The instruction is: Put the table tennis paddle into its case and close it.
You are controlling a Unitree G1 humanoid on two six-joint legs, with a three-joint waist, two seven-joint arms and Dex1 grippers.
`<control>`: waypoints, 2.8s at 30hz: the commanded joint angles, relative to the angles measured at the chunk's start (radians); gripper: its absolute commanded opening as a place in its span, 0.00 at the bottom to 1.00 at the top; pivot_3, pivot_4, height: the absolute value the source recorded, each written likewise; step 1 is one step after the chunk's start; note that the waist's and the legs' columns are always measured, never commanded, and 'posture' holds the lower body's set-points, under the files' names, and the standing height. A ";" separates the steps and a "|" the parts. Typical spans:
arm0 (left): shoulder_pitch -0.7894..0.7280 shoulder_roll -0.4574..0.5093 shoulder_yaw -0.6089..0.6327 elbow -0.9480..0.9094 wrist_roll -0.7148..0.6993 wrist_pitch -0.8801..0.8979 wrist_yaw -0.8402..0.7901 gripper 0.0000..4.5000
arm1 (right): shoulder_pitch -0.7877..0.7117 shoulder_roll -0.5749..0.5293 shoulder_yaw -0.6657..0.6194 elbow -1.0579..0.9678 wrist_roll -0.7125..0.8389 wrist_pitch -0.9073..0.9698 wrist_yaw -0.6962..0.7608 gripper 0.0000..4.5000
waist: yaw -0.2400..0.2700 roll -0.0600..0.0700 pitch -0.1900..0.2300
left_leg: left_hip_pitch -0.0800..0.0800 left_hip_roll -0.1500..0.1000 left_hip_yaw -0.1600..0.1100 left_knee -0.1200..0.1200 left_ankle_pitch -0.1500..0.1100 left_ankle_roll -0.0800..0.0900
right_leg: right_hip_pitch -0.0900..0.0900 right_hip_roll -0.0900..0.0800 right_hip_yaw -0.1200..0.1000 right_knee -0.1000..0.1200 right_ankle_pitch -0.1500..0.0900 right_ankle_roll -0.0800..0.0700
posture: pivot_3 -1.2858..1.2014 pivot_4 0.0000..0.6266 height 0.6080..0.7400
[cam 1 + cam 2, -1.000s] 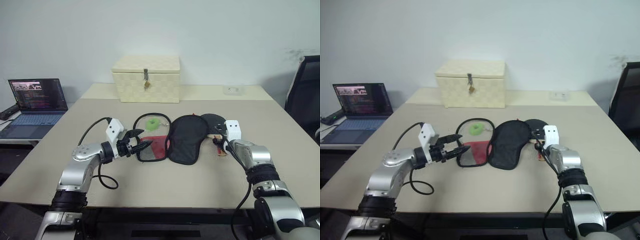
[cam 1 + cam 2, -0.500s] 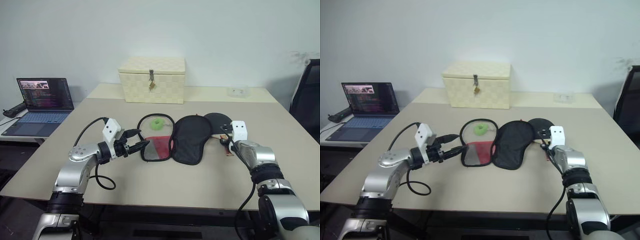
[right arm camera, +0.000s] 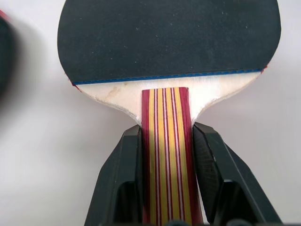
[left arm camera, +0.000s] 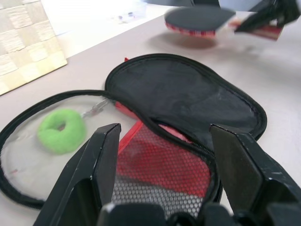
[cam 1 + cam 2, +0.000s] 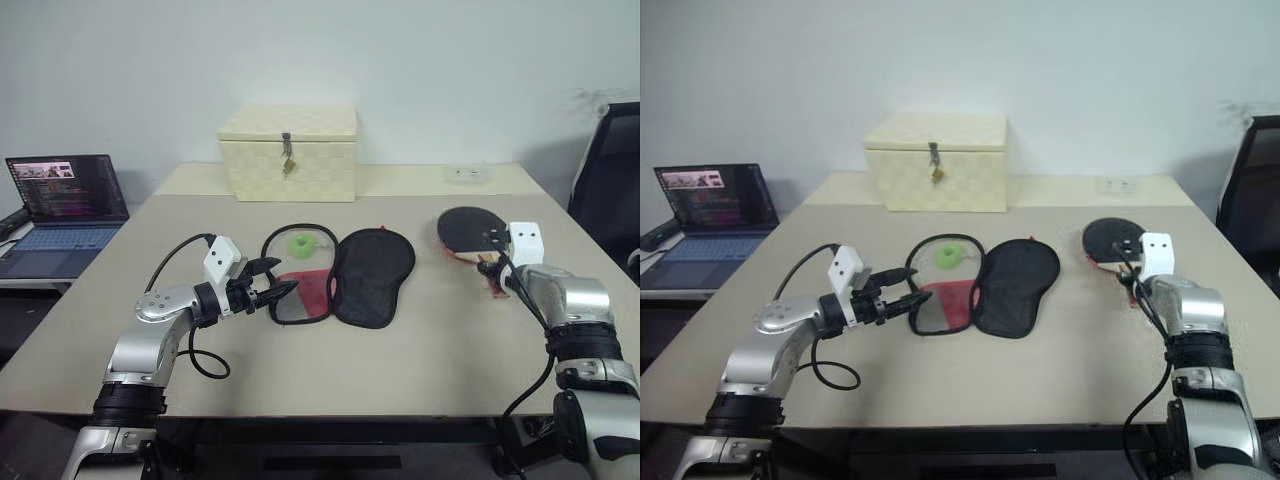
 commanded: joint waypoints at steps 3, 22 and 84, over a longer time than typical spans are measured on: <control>0.000 0.029 0.037 -0.038 -0.024 0.002 -0.004 0.73 | 0.044 0.224 -0.065 -0.459 0.133 0.317 -0.111 0.25 | -0.007 0.000 0.000 | 0.000 0.002 -0.002 0.000 0.000 0.000 | 0.000 0.001 -0.001 0.002 0.000 -0.001 | 0.52 0.24 1.00; 0.003 0.063 0.050 -0.041 -0.029 0.010 -0.001 0.73 | 0.047 0.479 0.058 -0.200 0.009 0.033 -0.217 0.25 | 0.012 0.000 0.000 | 0.000 -0.002 -0.001 0.001 0.000 0.000 | 0.000 0.001 -0.002 0.001 0.000 -0.001 | 0.52 0.24 1.00; 0.041 0.097 0.051 -0.071 -0.049 0.054 -0.045 0.73 | 0.243 0.066 0.363 -0.386 0.145 0.009 0.339 0.93 | 0.010 -0.001 0.000 | 0.002 -0.002 -0.003 0.003 0.000 0.000 | 0.003 0.000 -0.004 0.000 0.000 -0.001 | 0.52 0.24 1.00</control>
